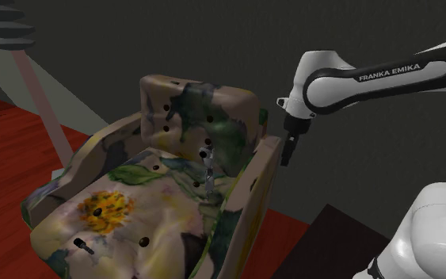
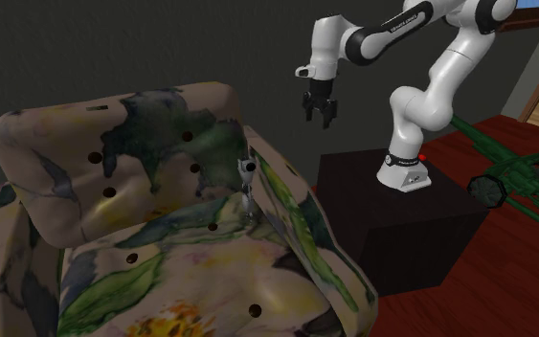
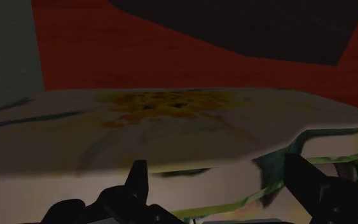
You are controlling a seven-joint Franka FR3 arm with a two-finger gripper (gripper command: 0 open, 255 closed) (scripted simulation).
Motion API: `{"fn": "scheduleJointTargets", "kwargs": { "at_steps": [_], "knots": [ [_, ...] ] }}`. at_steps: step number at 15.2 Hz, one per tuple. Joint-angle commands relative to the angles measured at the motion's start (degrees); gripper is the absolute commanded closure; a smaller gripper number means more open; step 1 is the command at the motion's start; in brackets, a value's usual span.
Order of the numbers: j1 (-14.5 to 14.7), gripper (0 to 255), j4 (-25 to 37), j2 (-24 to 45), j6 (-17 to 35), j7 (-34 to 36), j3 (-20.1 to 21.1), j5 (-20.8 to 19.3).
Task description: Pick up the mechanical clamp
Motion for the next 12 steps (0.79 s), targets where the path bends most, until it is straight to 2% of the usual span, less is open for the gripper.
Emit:
{"fn": "scheduleJointTargets", "kwargs": {
  "at_steps": [1,4,7,12],
  "knots": [
    [1.1,0,0.2,3.7,5.1,-3.7,-1.9,1.8],
    [3.5,0,0.9,9.8,12.2,-9.8,-4.6,5.9],
    [6.4,0,2.8,16.4,18.1,-17.2,-7.4,11.9],
    [11.0,0,8.6,28.1,24.1,-32.9,-10.4,26.8]
  ]
}}
